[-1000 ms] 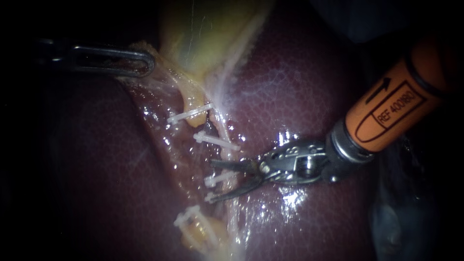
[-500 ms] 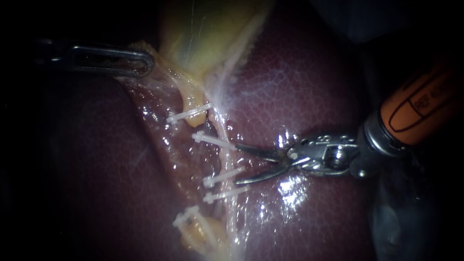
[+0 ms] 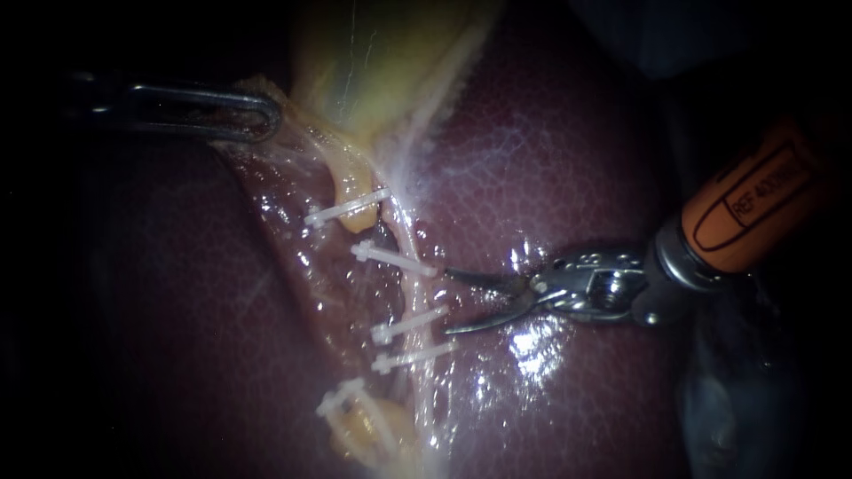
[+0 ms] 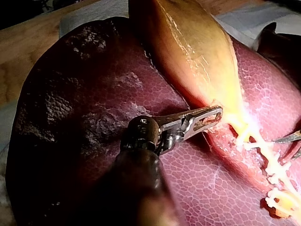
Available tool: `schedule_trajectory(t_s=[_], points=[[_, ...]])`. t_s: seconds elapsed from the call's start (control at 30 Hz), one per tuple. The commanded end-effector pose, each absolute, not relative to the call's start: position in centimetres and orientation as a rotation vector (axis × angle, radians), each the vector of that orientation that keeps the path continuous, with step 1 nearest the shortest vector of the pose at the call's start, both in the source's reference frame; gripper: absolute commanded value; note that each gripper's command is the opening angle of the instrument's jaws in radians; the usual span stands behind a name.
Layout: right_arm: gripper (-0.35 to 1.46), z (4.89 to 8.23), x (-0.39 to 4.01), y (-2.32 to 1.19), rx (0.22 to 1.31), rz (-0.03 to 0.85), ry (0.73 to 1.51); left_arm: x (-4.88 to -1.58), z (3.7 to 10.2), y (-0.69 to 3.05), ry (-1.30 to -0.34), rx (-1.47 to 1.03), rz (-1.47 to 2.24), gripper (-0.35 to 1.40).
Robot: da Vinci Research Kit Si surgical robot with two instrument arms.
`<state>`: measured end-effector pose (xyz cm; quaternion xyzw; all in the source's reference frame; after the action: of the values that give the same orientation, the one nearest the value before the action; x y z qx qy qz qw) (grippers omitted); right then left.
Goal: Go to the cutting position right tube
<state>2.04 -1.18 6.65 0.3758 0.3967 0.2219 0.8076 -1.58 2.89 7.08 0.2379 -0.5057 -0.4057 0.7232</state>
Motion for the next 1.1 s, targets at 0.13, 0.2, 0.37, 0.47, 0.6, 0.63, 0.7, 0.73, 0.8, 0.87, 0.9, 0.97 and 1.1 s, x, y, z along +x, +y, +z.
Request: schedule_trajectory(t_s=[0.13, 0.2, 0.37, 0.47, 0.6, 0.63, 0.7, 0.73, 0.8, 0.87, 0.9, 0.97, 1.1], points=[[1.25, 6.77, 2.07, -1.14, 0.820, 0.447, 0.877, -1.58, 7.09, 2.89, -1.116, 0.525, -0.895, -0.35], [1.23, 6.83, 2.09, -1.12, 0.830, 0.431, 0.885, -1.58, 7.09, 2.89, -1.117, 0.525, -0.895, -0.35], [1.23, 6.96, 2.12, -1.14, 0.835, 0.401, 0.889, -1.58, 7.10, 2.89, -1.117, 0.525, -0.895, -0.35], [1.22, 7.00, 2.16, -1.17, 0.841, 0.383, 0.895, -1.58, 7.10, 2.89, -1.117, 0.525, -0.895, -0.35], [1.22, 7.02, 2.24, -1.17, 0.861, 0.353, 0.936, -1.58, 7.10, 2.90, -1.117, 0.525, -0.895, -0.35], [1.22, 7.02, 2.26, -1.17, 0.864, 0.343, 0.951, -1.58, 7.10, 2.90, -1.117, 0.525, -0.895, -0.35], [1.20, 7.02, 2.31, -1.16, 0.875, 0.331, 0.971, -1.58, 7.10, 2.90, -1.117, 0.525, -0.895, -0.35], [1.20, 7.03, 2.34, -1.16, 0.879, 0.327, 0.977, -1.58, 7.10, 2.90, -1.117, 0.525, -0.895, -0.35], [1.20, 7.03, 2.39, -1.15, 0.883, 0.315, 0.992, -1.58, 7.10, 2.90, -1.117, 0.525, -0.895, -0.35], [1.20, 7.03, 2.43, -1.15, 0.886, 0.301, 0.999, -1.58, 7.10, 2.90, -1.117, 0.525, -0.895, -0.35], [1.20, 7.03, 2.45, -1.14, 0.887, 0.297, 1.003, -1.58, 7.10, 2.90, -1.117, 0.525, -0.895, -0.35], [1.20, 7.04, 2.48, -1.14, 0.888, 0.297, 1.016, -1.58, 7.10, 2.90, -1.117, 0.525, -0.895, -0.35], [1.20, 7.03, 2.56, -1.14, 0.893, 0.307, 1.047, -1.58, 7.10, 2.90, -1.117, 0.525, -0.895, -0.35]])
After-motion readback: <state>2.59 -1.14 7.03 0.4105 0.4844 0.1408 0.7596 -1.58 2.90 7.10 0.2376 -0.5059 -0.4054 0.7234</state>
